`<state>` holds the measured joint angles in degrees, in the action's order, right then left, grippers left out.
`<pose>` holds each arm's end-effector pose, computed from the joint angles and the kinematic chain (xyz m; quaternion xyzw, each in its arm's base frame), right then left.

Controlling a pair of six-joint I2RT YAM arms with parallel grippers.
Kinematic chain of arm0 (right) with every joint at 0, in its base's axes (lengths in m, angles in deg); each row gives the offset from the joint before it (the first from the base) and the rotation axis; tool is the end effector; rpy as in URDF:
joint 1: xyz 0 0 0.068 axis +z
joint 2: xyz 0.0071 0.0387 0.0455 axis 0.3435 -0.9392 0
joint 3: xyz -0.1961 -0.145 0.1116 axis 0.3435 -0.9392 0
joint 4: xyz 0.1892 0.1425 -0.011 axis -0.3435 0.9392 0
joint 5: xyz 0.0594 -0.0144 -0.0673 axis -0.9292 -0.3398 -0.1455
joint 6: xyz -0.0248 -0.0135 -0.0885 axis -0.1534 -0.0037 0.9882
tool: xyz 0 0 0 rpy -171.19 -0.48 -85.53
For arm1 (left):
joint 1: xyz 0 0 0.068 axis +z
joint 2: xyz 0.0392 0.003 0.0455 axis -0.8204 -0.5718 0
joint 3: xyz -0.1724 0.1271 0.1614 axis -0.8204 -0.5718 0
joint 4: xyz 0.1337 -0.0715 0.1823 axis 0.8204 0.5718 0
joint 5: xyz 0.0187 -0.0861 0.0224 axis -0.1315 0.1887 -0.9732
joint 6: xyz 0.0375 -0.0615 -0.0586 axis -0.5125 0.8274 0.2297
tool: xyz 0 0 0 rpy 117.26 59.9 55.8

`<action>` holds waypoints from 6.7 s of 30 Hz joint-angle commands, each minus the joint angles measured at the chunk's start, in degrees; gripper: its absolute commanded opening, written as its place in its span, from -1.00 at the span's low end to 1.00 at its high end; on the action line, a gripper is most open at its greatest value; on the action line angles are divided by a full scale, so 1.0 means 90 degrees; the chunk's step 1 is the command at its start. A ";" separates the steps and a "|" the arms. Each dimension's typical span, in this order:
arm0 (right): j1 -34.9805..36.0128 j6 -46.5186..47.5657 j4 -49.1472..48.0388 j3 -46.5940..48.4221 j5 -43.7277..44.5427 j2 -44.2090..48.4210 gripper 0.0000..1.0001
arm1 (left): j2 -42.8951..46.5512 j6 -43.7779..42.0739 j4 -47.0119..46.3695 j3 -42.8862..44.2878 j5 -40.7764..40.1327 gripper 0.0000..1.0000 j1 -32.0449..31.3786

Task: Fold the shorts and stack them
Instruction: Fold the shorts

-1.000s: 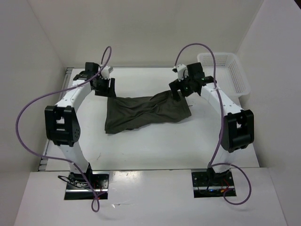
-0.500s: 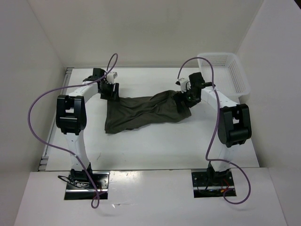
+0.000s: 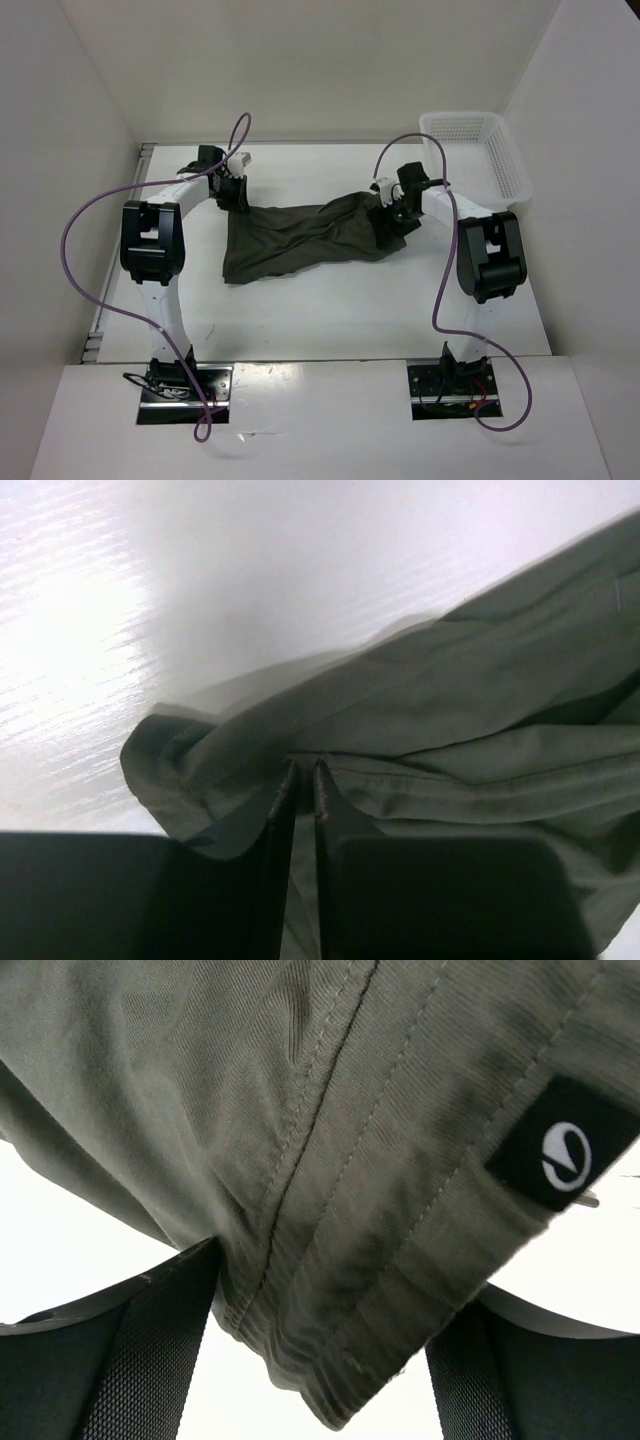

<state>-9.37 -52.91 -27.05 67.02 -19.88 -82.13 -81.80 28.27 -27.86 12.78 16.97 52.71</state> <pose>0.3568 0.0925 0.1465 -0.2970 0.9274 0.1286 0.1875 0.4564 -0.0478 0.1523 0.0703 0.9367 -0.1723 0.2966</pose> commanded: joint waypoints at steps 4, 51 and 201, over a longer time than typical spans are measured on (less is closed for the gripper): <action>-0.0019 -0.0117 -0.0106 0.0111 -0.0155 -0.0228 0.45 | -0.0011 -0.0033 0.0125 0.0034 0.0367 -0.91 0.0044; -0.0429 -0.2373 -0.0898 0.0901 0.0254 -0.0979 0.61 | 0.1338 -0.0033 0.1677 -0.0112 -0.1205 0.32 -0.1674; 0.1582 -0.0480 -0.1641 0.0795 0.0803 -0.1087 0.25 | 0.0056 -0.0033 0.1464 0.0494 0.0933 -1.00 -0.1236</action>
<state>5.12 -58.03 -41.91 75.46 -10.48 -91.15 -84.66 28.25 -15.20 19.82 23.55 39.40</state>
